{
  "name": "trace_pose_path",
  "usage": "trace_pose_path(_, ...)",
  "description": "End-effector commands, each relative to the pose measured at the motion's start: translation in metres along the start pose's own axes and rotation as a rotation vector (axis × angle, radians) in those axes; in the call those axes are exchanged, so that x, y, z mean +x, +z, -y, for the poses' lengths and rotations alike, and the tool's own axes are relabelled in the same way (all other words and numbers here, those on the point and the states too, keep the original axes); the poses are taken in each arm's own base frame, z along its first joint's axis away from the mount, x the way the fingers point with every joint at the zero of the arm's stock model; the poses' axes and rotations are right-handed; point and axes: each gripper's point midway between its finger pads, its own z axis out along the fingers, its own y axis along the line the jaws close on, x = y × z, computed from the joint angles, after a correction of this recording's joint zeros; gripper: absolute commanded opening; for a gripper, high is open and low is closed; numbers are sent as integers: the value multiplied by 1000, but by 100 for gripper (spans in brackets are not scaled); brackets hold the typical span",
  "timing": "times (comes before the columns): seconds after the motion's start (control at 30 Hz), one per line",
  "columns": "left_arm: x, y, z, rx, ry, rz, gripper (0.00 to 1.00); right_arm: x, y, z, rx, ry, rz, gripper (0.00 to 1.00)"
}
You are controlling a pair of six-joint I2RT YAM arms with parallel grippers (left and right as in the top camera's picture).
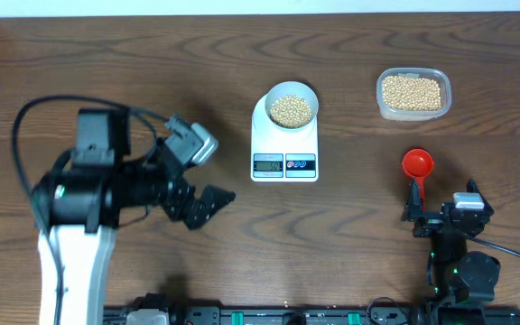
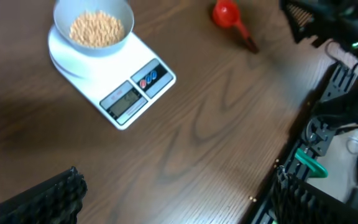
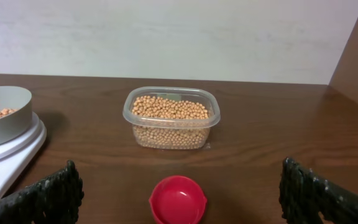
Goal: Scoop item into bowl and weigh 50g on scale
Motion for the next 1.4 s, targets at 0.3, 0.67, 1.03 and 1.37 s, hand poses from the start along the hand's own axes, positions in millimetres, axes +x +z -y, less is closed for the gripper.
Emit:
trace_pose_path(0.3,2,-54,52,-140,-121,192,98,0,0,0,2,17,3,99)
trace_pose_path(0.67,21,-61,64,-220,-172,346,98,0,0,0,2,17,3,99)
trace_pose_path(1.03,37,-31,41,-224,-224,457,98,0,0,0,2,17,3,99)
trace_pose_path(1.37,42,-12,8,-308,-189,533,98,0,0,0,2,17,3,99)
